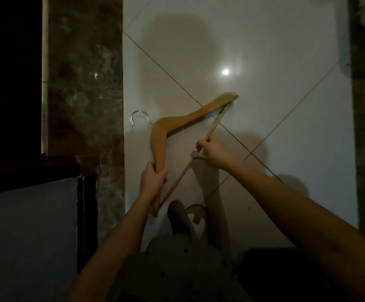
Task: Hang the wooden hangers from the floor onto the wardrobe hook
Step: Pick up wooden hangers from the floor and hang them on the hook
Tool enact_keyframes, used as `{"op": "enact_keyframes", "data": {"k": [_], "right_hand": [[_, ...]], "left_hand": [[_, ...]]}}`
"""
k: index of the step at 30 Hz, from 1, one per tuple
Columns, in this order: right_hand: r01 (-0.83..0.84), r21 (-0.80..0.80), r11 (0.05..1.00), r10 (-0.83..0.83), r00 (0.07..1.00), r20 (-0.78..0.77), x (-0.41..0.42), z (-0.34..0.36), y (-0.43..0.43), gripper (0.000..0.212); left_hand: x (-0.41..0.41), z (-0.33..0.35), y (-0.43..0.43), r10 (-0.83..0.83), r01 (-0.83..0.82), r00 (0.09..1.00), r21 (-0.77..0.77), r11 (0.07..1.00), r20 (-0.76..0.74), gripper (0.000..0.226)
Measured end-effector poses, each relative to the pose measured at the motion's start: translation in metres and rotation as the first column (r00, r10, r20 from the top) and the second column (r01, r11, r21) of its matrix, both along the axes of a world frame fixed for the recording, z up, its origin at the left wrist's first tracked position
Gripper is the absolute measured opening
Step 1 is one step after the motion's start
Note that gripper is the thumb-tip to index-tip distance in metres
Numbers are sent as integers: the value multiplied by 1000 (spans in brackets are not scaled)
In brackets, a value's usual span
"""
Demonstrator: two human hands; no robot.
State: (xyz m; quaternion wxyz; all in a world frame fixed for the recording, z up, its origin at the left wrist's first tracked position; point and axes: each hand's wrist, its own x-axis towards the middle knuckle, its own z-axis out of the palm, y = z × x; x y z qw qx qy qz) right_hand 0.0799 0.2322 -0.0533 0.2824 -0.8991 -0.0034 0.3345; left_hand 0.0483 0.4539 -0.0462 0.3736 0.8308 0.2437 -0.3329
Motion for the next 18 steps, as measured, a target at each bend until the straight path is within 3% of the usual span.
{"op": "enact_keyframes", "data": {"k": [2, 4, 7, 11, 18], "right_hand": [[108, 55, 993, -96, 978, -185, -18, 30, -9, 23], [200, 71, 977, -166, 928, -334, -42, 70, -19, 25], [351, 73, 933, -271, 823, -500, -85, 147, -31, 27], [448, 33, 894, -389, 808, -443, -132, 273, -50, 29], [499, -136, 856, -516, 840, -170, -157, 521, -98, 44]], "left_hand": [[4, 28, -2, -65, 58, 993, -73, 996, -99, 20], [9, 64, -8, -263, 257, 952, -53, 965, -159, 24], [16, 135, -26, -577, 587, 795, 0, 810, -187, 26], [20, 253, -63, -778, 790, 605, 5, 613, -170, 27], [30, 476, -132, -885, 885, 465, 5, 465, 34, 30]]}}
